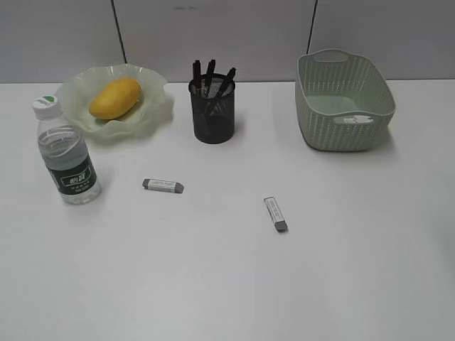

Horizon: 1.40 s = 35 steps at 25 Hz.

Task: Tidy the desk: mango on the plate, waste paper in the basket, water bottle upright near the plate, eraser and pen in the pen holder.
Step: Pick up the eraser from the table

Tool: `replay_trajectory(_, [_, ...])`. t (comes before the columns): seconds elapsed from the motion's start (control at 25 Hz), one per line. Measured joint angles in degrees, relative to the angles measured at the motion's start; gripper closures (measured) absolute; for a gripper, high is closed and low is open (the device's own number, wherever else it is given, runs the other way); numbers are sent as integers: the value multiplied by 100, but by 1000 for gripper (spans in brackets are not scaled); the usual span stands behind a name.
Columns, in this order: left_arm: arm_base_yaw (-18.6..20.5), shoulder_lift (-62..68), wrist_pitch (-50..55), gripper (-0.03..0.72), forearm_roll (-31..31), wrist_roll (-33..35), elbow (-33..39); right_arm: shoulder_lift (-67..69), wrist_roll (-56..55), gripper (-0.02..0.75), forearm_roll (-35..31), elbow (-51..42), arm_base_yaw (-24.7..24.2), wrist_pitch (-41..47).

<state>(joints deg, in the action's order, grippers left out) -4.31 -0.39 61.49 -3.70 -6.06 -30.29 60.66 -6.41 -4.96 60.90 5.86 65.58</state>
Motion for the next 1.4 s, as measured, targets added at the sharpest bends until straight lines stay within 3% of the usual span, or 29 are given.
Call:
replay_trajectory(0.28, [0, 0, -5, 442, 0, 5, 7, 2270, -612, 133, 193, 1653, 1406, 315])
replay_trajectory(0.48, [0, -7, -11, 442, 0, 10, 7, 3654, -924, 146, -133, 2469, 2022, 327])
replay_trajectory(1.08, [0, -7, -17, 442, 0, 10, 7, 5968, -1002, 153, -493, 2727, 2259, 40])
replay_trajectory(1.4, [0, -7, -17, 442, 0, 10, 7, 6514, -965, 153, -150, 2732, 2610, -333])
